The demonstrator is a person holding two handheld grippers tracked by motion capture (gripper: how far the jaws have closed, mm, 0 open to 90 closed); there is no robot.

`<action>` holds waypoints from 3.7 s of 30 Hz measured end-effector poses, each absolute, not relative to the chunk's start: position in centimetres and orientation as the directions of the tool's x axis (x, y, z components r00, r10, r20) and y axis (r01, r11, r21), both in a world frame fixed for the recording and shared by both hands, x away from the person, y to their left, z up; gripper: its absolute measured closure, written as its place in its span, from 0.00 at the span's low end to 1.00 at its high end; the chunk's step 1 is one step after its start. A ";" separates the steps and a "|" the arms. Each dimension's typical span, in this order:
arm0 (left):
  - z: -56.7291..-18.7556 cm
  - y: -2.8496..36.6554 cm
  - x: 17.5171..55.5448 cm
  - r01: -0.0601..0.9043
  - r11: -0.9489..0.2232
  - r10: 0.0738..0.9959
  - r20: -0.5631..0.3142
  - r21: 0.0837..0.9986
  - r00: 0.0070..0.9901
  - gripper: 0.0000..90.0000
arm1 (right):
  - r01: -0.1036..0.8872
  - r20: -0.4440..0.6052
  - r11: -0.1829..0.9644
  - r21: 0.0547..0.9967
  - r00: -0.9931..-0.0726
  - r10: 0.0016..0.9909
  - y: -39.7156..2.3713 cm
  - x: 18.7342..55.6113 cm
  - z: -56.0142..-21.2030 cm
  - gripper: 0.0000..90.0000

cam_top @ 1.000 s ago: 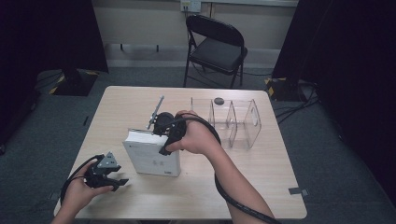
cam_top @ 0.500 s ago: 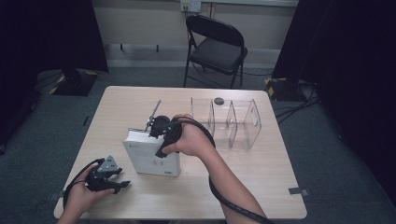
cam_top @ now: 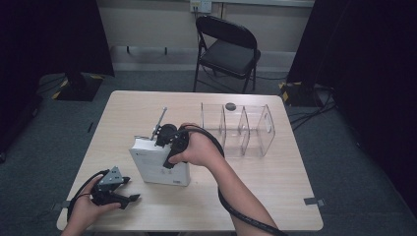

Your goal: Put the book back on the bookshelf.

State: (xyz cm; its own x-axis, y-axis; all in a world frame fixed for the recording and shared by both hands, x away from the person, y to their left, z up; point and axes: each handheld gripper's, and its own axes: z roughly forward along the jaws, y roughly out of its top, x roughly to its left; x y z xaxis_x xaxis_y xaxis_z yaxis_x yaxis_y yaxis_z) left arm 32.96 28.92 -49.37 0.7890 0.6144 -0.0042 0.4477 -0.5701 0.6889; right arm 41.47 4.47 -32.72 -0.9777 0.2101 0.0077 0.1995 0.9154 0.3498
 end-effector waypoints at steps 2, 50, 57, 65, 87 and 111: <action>-49.5 28.9 32.9 0.450 -0.563 0.615 -0.012 0.694 0.788 0.23 | 0.205 0.016 0.913 0.354 -0.977 0.213 4.5 41.6 -32.8 0.42; -50.3 28.8 32.9 0.394 -0.566 0.561 -0.011 0.725 0.827 0.05 | 0.334 -0.032 0.877 0.344 -0.930 0.366 2.6 41.2 -32.1 0.58; -50.3 28.6 32.9 0.391 -0.577 0.552 -0.011 0.716 0.834 0.00 | 0.357 -0.028 0.869 0.343 -0.921 0.389 0.8 40.9 -31.5 0.58; -50.3 28.6 32.9 0.392 -0.577 0.552 -0.011 0.717 0.834 0.00 | 0.391 -0.019 0.841 0.373 -0.904 0.428 -1.0 40.5 -30.4 0.58; -50.4 28.6 32.9 0.392 -0.573 0.554 -0.012 0.720 0.832 0.00 | 0.407 -0.027 0.843 0.352 -0.896 0.444 -4.4 39.7 -32.1 0.57; -50.3 28.6 32.9 0.392 -0.577 0.551 -0.012 0.717 0.834 0.00 | 0.405 -0.052 0.879 0.254 -0.901 0.430 -3.1 39.8 -31.8 0.58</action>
State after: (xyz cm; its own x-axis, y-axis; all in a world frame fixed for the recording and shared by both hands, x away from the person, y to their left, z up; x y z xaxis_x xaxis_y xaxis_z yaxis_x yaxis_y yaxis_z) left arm 32.94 28.65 -50.33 0.8342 0.5513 -0.0120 0.3916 -0.5770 0.7168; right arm 39.82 -3.14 -31.82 -0.9011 0.4303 -0.0524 0.4048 0.8785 0.2536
